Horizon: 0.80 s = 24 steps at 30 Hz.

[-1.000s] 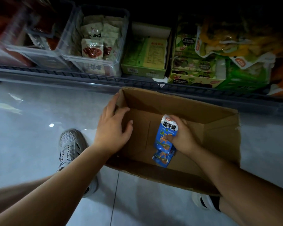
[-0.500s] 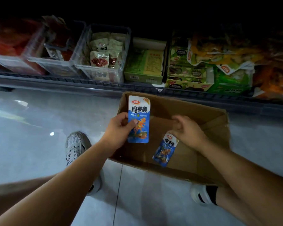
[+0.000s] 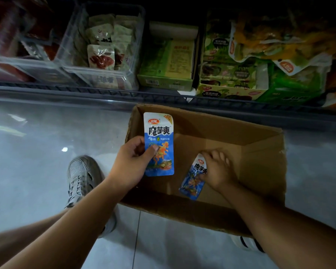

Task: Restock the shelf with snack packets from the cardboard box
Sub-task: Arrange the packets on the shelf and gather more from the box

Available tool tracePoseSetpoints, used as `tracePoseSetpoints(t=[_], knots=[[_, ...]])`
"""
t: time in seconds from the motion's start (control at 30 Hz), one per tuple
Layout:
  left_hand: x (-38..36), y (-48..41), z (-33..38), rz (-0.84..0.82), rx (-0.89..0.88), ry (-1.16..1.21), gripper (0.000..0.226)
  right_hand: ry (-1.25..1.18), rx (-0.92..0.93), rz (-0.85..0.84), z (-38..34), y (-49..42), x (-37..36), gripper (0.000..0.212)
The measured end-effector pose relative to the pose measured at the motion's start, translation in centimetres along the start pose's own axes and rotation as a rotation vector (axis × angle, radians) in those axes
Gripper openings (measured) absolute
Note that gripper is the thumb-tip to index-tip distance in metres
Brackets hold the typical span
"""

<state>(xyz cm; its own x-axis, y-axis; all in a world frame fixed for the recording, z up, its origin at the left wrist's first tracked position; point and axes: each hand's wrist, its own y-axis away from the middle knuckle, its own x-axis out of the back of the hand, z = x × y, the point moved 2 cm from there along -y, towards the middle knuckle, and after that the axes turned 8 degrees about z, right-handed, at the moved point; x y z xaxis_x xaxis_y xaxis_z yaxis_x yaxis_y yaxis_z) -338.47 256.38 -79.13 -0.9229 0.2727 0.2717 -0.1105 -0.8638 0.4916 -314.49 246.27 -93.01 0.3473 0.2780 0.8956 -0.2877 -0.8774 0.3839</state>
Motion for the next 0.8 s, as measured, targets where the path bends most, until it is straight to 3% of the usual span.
tracePoseSetpoints(t=[0.1, 0.3, 0.6, 0.8], knots=[[-0.2, -0.1, -0.3, 0.006, 0.006, -0.011, 0.011, -0.023, 0.049, -0.063, -0.2, -0.5, -0.1, 0.074], [-0.3, -0.3, -0.4, -0.010, 0.028, -0.036, 0.014, -0.352, 0.035, -0.073, -0.5, 0.0, 2.3, 0.013], [-1.5, 2.6, 2.8, -0.136, -0.027, -0.014, 0.013, -0.580, 0.147, -0.074, -3.5, 3.1, 19.8, 0.015], [-4.3, 7.0, 8.8, -0.322, -0.086, 0.163, 0.021, -0.739, 0.182, 0.085, -6.2, 7.3, 29.4, 0.012]])
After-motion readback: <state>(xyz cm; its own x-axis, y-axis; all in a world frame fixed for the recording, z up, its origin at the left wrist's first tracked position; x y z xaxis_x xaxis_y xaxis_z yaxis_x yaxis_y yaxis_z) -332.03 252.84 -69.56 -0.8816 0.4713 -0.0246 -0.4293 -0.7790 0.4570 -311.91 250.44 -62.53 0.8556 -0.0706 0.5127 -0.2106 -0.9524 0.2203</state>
